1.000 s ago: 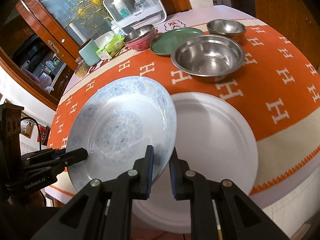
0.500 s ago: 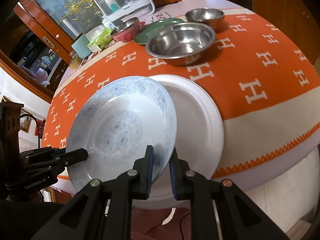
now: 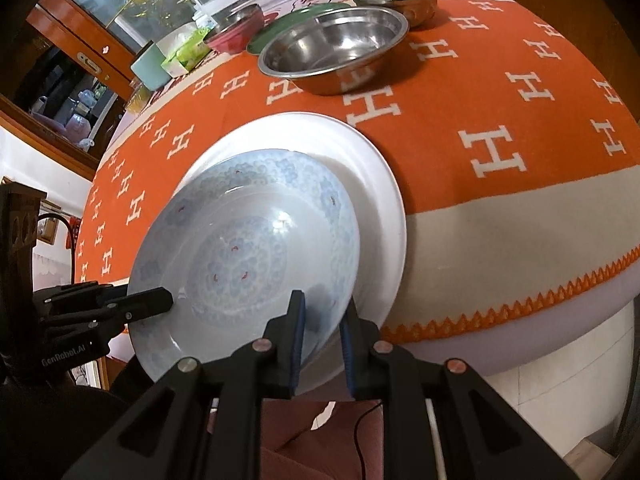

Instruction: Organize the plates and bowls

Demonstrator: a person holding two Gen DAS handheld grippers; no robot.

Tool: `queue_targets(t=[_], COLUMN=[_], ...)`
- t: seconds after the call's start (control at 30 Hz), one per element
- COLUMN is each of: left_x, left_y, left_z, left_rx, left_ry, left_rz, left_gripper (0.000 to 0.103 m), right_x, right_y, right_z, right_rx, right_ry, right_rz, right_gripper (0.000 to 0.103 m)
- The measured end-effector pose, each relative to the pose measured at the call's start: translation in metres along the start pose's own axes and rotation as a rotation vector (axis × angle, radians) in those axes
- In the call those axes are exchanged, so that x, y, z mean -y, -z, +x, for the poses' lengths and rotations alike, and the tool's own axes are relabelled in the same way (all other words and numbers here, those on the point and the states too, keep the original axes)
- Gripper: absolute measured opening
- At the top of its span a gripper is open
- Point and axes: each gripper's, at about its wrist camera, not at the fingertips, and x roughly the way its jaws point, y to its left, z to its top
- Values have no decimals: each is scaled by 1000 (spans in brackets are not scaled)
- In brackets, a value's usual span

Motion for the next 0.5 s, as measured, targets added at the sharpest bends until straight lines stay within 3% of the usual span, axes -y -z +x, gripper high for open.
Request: queue_targets(t=[0.5], left_x=[-7], left_y=[-11], left_z=[14], left_rx=[-15], left_ry=[-80], left_rz=[-79], left_gripper=[22], right_x=[-12], right_y=[-12], right_z=[18], right_rx=[-35], right_ry=[23], right_rz=[-144], right_gripper=[23])
